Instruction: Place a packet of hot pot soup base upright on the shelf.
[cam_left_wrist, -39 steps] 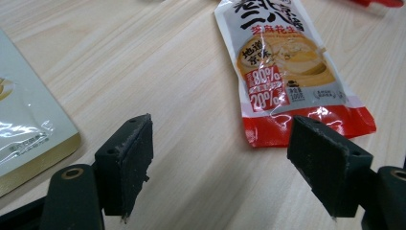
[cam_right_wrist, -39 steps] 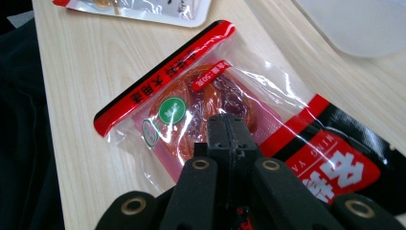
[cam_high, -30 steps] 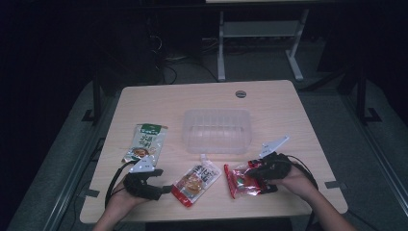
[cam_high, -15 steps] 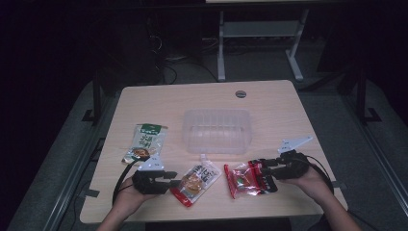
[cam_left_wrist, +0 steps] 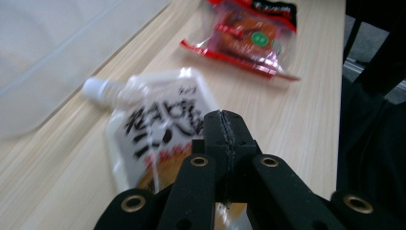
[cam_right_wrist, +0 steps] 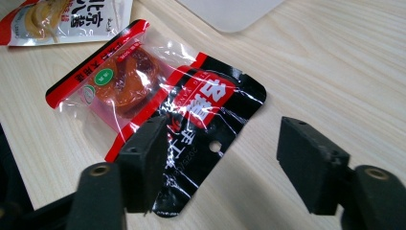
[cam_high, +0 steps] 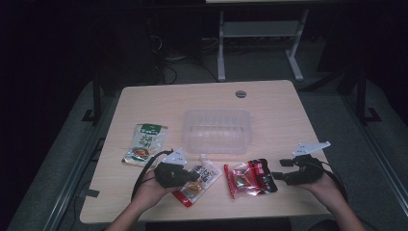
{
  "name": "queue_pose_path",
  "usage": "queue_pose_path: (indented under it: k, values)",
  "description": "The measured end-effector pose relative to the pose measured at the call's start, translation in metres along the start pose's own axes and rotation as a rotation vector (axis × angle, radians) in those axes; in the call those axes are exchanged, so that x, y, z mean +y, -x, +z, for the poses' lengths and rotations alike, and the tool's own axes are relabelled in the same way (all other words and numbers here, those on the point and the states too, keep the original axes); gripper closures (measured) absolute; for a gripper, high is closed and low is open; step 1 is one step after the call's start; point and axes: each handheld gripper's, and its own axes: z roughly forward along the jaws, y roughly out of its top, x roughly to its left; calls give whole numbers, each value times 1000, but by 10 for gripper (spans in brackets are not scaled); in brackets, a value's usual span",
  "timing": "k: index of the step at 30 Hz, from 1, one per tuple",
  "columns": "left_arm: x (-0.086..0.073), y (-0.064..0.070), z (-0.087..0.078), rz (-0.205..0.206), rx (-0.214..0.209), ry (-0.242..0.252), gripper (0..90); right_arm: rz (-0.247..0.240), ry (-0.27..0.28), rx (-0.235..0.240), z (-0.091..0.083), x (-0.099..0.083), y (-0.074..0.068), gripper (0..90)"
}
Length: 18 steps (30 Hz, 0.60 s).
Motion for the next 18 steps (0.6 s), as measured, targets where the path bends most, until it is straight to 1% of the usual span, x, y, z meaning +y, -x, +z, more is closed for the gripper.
queue_pose_path:
  k: [1,4,6,8,10,12,13,15,18]
  values:
    - [3,1,3,3,-5,2,896,1,0,-2,0,0,0,331]
    - [11,4,12,42,-20,-2,896,-5,5,-1,0,1,1,321]
    - [16,6,18,61,-29,-5,896,-2,6,-3,1,0,1,311]
    - [21,8,26,69,-40,-3,897,3,1,-5,2,0,2,305]
    - [26,9,34,88,-50,-8,897,-5,6,-12,2,-1,4,296]
    - [31,10,43,100,-56,-10,896,0,13,-14,1,-1,5,296]
    - [32,10,47,98,-64,-7,897,-1,14,-17,1,-1,5,296]
    - [36,11,54,117,-65,-16,896,4,17,-18,1,-1,7,296]
    - [40,12,63,123,-71,-22,896,12,12,-16,1,-2,8,296]
